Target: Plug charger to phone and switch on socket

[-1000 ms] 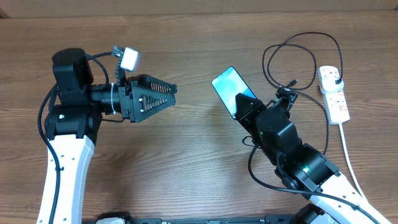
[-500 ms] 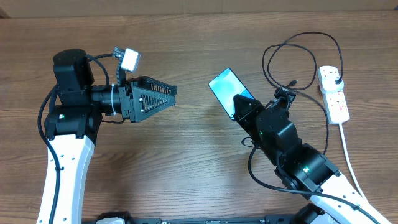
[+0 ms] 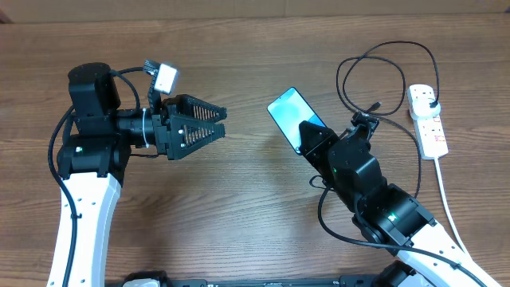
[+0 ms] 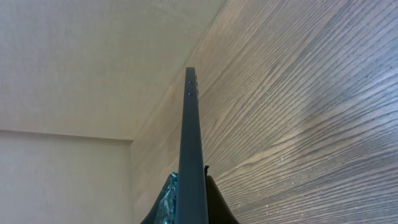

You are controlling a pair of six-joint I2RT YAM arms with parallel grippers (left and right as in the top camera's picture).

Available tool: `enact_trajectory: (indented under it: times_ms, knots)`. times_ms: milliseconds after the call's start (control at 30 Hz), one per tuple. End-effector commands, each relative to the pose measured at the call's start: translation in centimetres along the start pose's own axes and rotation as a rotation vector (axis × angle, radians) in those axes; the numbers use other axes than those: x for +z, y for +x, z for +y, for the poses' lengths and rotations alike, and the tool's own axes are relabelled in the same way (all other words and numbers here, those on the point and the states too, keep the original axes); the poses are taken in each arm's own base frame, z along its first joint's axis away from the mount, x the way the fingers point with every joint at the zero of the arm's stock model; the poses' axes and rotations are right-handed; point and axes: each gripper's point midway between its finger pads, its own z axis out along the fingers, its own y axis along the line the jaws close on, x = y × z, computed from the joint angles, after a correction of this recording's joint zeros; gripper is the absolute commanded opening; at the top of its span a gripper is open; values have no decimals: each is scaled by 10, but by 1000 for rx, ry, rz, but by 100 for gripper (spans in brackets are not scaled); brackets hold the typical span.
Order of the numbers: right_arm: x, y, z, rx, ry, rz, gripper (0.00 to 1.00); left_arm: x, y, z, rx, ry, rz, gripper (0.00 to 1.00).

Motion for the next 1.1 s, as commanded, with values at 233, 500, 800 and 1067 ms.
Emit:
enact_trajectory:
  times_ms: [233,500,800,1067]
  knots:
    - [-7,-6,19,14,-57,-6,4,-1,-1,-9,60,16,4,100]
    - [-8,-20,28,34,-95,-63,4,-4,2,32,-183,-196,-57,100]
    - [-9,-25,45,129,-171,-58,4,-25,31,95,-601,-527,-131,100]
    - [17,-5,32,373,-111,37,4,-26,34,114,-859,-543,-186,99]
